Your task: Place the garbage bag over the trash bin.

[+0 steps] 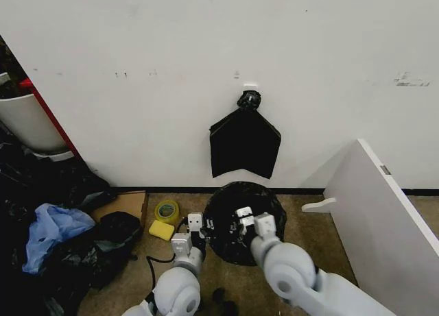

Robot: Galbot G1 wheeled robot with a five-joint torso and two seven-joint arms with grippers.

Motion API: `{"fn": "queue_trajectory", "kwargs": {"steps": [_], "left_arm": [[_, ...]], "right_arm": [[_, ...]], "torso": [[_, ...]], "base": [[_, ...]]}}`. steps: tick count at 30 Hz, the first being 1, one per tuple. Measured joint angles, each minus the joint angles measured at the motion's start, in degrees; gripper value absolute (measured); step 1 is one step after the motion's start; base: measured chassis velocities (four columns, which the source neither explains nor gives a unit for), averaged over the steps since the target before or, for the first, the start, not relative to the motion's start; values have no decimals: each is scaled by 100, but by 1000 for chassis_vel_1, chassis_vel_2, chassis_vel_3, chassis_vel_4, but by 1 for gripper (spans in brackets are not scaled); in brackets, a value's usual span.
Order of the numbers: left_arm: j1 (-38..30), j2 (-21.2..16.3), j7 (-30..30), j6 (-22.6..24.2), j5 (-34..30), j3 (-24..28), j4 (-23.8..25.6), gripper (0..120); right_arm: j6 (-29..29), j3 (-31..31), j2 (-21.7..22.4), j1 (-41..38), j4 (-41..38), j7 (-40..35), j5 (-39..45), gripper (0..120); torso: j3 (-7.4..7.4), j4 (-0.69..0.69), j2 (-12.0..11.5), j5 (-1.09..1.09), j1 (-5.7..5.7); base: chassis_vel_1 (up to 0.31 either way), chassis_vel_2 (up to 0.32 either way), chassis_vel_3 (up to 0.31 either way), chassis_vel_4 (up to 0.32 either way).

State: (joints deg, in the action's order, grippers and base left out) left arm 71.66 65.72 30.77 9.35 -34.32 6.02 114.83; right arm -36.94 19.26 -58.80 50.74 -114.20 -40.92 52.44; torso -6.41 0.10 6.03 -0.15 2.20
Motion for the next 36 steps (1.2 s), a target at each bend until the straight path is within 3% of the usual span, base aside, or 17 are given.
{"fn": "queue_trajectory", "kwargs": {"steps": [4,20,31,36], "left_arm": [[162,-83,-90,-18,156,30,220,1],[368,-174,-294,-140,232,31,474,1],[286,-167,-188,-126,-33,-213,403,1],[306,-219,-215,-120,-64,-203,461,1]], "right_arm": [[116,240,-140,-254,858,149,-739,0],[209,548,-284,-564,1591,17,-769,0],[-96,303,179,-138,676,-121,-531,0],[-272,252,198,-45,889,-122,-657,0]], "torso": [[0,1,0,-1,0],[0,1,0,0,0],[1,1,0,-1,0],[0,2,0,-1,0]], "base": [[0,0,0,0],[0,0,0,0],[0,0,0,0],[0,0,0,0]]}}
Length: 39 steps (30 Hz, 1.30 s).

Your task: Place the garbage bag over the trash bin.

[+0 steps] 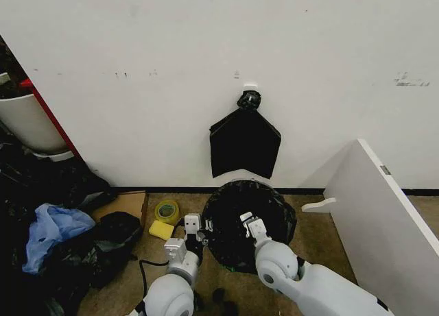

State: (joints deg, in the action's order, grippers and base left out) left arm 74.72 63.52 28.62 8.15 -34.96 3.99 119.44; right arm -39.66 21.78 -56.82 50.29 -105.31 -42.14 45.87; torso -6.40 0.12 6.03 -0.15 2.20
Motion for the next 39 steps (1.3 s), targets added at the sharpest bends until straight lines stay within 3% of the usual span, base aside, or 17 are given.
{"fn": "queue_trajectory", "kwargs": {"steps": [12,23,33,37,39], "left_arm": [[4,-43,-80,1,28,7,67,1],[-176,82,165,226,-476,-76,-179,1],[-275,215,463,531,-1212,-193,-372,1],[-369,435,825,818,-1977,-350,-516,1],[-381,470,881,850,-2051,-361,-548,1]], "right_arm": [[-26,129,-81,-124,162,-62,-38,0],[118,-451,443,537,-1300,358,-17,0],[673,-1259,1281,1050,-2585,1205,222,38],[1293,-2052,1306,1551,-3144,1388,248,54],[1353,-2243,1259,1691,-3202,1394,223,57]], "torso": [[0,-1,0,0,0],[0,0,0,1,0],[0,0,0,1,0],[0,-1,0,1,0],[0,-1,0,0,0]], "base": [[0,0,0,0],[0,0,0,0],[0,0,0,0],[0,0,0,0],[0,0,0,0]]}}
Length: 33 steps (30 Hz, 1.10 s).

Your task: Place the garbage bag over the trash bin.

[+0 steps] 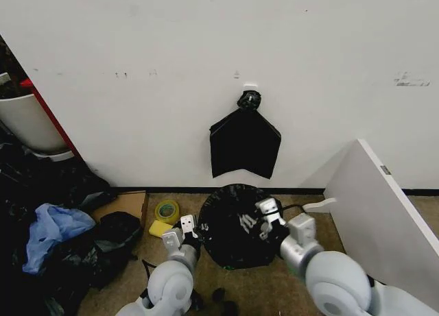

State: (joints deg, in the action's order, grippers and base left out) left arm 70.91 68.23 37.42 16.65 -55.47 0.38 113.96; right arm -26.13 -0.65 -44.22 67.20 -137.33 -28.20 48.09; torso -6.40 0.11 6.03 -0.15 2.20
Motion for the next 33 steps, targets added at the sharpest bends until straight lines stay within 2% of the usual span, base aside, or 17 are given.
{"fn": "queue_trajectory", "kwargs": {"steps": [4,6,8,9,11,13,15,17,23,27,29,33], "left_arm": [[-135,221,363,362,-546,-30,-223,1],[-224,298,378,380,-586,-13,-407,1],[-252,316,376,379,-604,-12,-456,1],[-345,390,347,361,-676,-2,-612,1],[-431,460,256,256,-643,16,-780,7],[-483,491,171,171,-601,17,-861,16],[-491,495,155,154,-594,16,-870,18],[-488,488,117,106,-562,-5,-875,27],[-370,401,-31,88,-414,-46,-711,47],[-77,263,-255,37,-51,-165,-363,67],[-43,243,-289,19,2,-180,-312,69],[218,66,-579,-215,311,-379,155,88]], "right_arm": [[383,-1282,-594,1415,-352,183,-609,76],[491,-1511,-815,1822,-410,284,-852,83],[517,-1554,-871,1908,-421,306,-916,86],[603,-1659,-1054,2160,-444,376,-1127,94],[638,-1725,-1175,2296,-472,400,-1216,98],[643,-1768,-1236,2354,-496,401,-1241,100],[643,-1781,-1250,2369,-502,401,-1243,100],[643,-1821,-1292,2407,-514,400,-1246,100],[642,-1821,-1359,2446,-517,396,-1253,100],[643,-1780,-1447,2457,-534,424,-1296,100],[648,-1778,-1465,2463,-534,432,-1315,100],[1121,-1826,-1769,2650,-347,700,-1959,100]], "torso": [[0,1,0,-1,0],[0,2,0,0,0],[0,1,0,0,0],[0,2,0,0,0],[0,2,0,1,0],[0,2,0,0,0],[0,1,0,0,0],[0,0,0,0,0],[0,0,0,0,0],[0,0,0,1,0],[0,0,0,1,0],[0,1,0,1,0]], "base": [[0,0,0,0],[0,0,0,0],[0,0,0,0],[0,0,0,0],[0,0,0,0],[0,0,0,0],[0,0,0,0],[0,0,0,0],[0,0,0,0],[0,0,0,0],[0,0,0,0],[0,0,0,0]]}}
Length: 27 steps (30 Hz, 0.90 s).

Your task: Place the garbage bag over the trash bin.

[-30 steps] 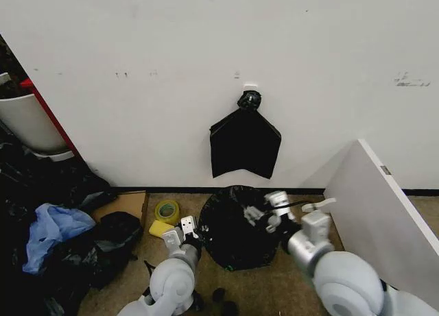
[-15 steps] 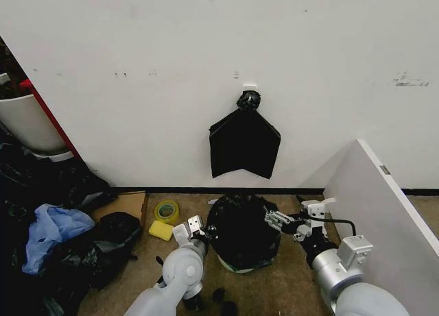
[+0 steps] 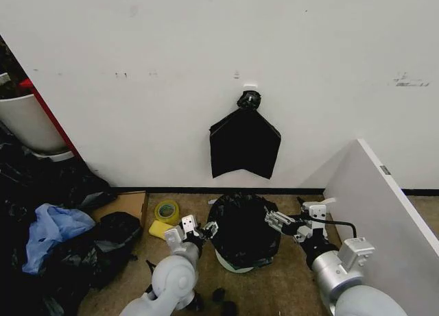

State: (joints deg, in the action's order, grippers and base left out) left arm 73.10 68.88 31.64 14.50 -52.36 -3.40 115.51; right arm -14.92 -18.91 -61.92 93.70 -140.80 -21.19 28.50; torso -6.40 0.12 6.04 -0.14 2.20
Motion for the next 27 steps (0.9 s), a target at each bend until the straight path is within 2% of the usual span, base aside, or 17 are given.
{"fn": "queue_trajectory", "kwargs": {"steps": [2,5,6,7,8,9,10,13,15,17,19,27], "left_arm": [[47,-27,-64,-77,138,-28,66,91],[385,-188,-451,-659,1304,-190,358,99],[619,-262,-662,-1059,2021,-257,456,100],[619,-262,-662,-1059,2021,-257,456,100],[799,-292,-794,-1401,2555,-299,493,100],[854,-294,-831,-1508,2712,-312,500,100],[1161,-291,-988,-2038,3414,-376,526,100],[1780,-208,-1162,-2796,4375,-517,632,100],[1824,-198,-1165,-2829,4418,-533,646,100],[2489,-25,-1188,-3186,4934,-814,854,100],[2863,90,-1191,-3403,5227,-993,940,100],[3590,309,-1251,-3880,5659,-1568,1129,100]], "right_arm": [[128,-26,-63,41,53,60,-133,100],[984,-207,-399,320,383,380,-733,100],[1469,-290,-577,487,501,551,-841,100],[1469,-290,-577,487,501,551,-841,100],[1754,-343,-708,607,560,673,-857,100],[1836,-359,-747,641,578,709,-863,100],[2226,-464,-983,783,687,888,-955,100],[3063,-761,-1517,1064,1115,1302,-1344,100],[3088,-772,-1531,1073,1129,1313,-1359,100],[3755,-1016,-1810,1320,1435,1579,-1749,100],[4020,-1134,-1923,1460,1505,1651,-1973,100],[4390,-1240,-2067,1802,1503,1672,-2416,100]], "torso": [[0,0,0,0,0],[0,0,0,0,0],[0,0,0,-1,0],[0,0,0,-1,0],[0,0,0,-1,0],[0,0,0,-1,0],[0,0,0,1,0],[1,0,0,1,0],[1,0,0,0,0],[1,-1,0,-2,0],[1,0,1,-1,-1],[1,-1,0,0,-1]], "base": [[0,0,0,0],[0,0,0,0],[0,0,0,0],[0,0,0,0],[0,0,0,0],[0,0,0,0],[0,0,0,0],[0,0,0,0],[0,0,0,0],[0,0,0,0],[0,0,0,0],[0,0,0,0]]}}
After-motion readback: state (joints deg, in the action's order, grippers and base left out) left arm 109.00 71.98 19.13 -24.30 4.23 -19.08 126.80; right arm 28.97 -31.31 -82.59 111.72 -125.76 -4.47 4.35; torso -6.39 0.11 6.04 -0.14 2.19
